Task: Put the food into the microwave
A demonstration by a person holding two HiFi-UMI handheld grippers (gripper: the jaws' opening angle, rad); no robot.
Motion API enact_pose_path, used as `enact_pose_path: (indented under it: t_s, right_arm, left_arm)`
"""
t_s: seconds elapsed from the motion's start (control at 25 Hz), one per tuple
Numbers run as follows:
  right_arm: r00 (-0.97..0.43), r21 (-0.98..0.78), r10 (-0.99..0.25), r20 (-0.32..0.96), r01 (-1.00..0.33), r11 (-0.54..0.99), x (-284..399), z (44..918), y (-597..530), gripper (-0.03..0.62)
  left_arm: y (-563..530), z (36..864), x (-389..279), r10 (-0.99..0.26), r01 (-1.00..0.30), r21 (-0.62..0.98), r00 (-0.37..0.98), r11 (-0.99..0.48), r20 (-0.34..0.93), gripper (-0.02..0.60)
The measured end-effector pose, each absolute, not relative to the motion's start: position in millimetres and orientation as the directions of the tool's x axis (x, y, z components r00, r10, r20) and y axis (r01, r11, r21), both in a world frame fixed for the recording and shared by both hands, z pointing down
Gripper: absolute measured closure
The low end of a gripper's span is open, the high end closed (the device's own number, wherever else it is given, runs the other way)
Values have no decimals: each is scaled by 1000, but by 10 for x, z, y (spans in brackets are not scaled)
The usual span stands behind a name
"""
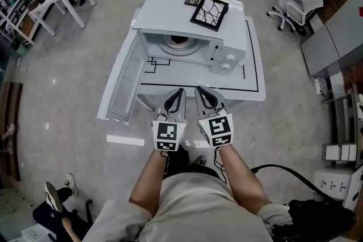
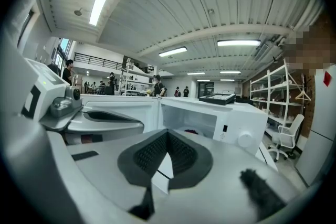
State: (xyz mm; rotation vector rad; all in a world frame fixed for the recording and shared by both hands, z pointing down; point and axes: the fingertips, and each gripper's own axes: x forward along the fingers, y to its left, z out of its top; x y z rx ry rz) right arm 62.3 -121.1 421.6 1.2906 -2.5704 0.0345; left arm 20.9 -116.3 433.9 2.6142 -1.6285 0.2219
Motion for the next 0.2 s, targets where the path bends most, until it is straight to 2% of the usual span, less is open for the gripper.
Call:
enact_pose_path:
  t_s: [0.2]
  right_arm:
    - [-569,96,-781,259,-789,606,584,4207,-1240,583]
  left_arm:
    - [-1203,4351,163,-890,-898,-30,429,-439,154,575]
